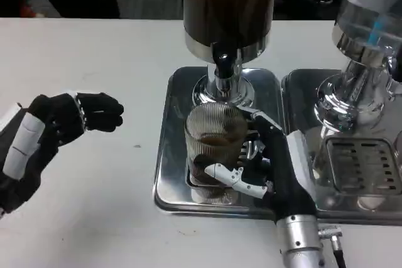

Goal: Grasp the cup under the faucet to collect the drink, then remove the cup.

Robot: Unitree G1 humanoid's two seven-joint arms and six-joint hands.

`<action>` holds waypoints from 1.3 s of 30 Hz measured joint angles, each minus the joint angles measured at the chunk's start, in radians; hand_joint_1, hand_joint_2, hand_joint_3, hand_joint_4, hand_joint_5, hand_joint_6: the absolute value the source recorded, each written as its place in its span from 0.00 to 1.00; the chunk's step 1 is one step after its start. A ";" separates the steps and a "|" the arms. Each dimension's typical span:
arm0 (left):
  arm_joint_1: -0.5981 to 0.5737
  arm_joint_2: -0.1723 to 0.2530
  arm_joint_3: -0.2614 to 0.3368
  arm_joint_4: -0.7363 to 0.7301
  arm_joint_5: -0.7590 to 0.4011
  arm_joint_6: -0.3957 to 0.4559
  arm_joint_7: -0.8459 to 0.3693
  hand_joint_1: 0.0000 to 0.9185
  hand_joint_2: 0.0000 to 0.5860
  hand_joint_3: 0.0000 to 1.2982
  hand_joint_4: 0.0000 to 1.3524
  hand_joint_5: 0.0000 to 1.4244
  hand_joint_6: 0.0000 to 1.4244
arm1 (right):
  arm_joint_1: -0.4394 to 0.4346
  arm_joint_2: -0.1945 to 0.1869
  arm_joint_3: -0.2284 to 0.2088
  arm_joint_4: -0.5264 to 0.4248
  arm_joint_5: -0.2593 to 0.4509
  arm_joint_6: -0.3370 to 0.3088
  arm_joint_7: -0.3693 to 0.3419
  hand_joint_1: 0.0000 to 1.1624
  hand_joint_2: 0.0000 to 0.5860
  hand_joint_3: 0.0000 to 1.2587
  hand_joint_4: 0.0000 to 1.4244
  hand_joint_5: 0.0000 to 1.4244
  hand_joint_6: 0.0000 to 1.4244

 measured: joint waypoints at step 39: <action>-0.065 0.010 -0.097 0.036 0.083 -0.099 -0.037 0.00 0.17 0.38 0.27 0.26 0.27 | 0.293 -0.027 -0.081 -0.394 -0.029 -0.023 -0.007 0.80 0.22 0.61 0.60 0.73 0.95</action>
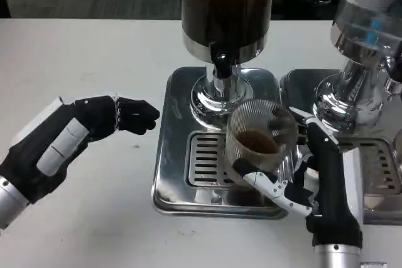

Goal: Grasp the cup under the faucet to collect the drink, then remove the cup.

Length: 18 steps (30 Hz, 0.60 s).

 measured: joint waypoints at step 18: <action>0.004 0.048 -0.038 -0.050 0.045 -0.164 0.004 0.00 0.17 0.36 0.25 0.24 0.26 | 0.204 -0.039 -0.046 -0.274 0.047 0.056 0.179 0.82 0.20 0.63 0.61 0.74 0.95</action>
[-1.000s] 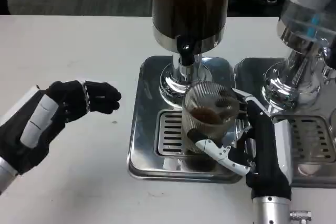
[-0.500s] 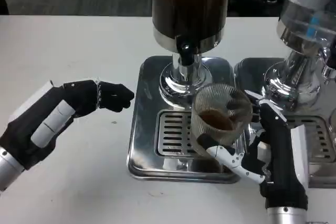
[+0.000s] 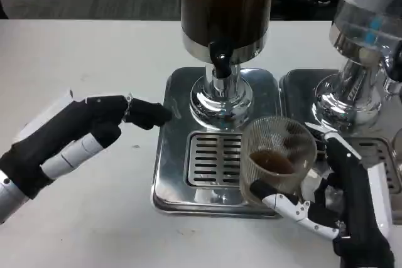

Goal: Grasp the cup under the faucet to collect the drink, then remove the cup.

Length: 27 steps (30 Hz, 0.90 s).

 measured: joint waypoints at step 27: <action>0.108 0.088 -0.027 -0.216 -0.027 -0.104 -0.012 0.00 0.15 0.35 0.23 0.22 0.25 | 0.217 -0.003 -0.055 -0.259 0.068 0.040 0.171 0.88 0.18 0.66 0.63 0.73 0.91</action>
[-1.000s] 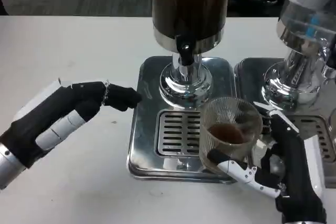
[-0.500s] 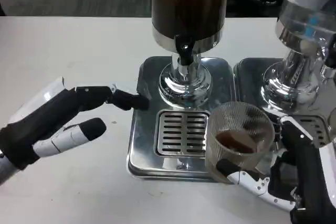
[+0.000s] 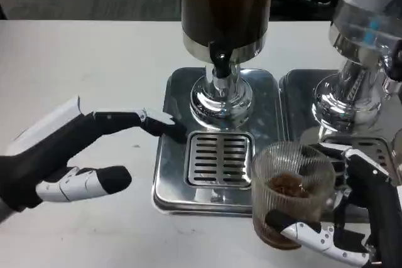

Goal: Grasp the cup under the faucet to collect the drink, then remove the cup.

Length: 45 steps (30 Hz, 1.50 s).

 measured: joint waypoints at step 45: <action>0.125 0.090 -0.044 -0.185 -0.101 -0.178 -0.030 0.00 0.08 0.24 0.12 0.08 0.09 | 0.099 0.046 -0.043 -0.150 0.016 -0.011 0.001 0.90 0.19 0.73 0.68 0.76 0.94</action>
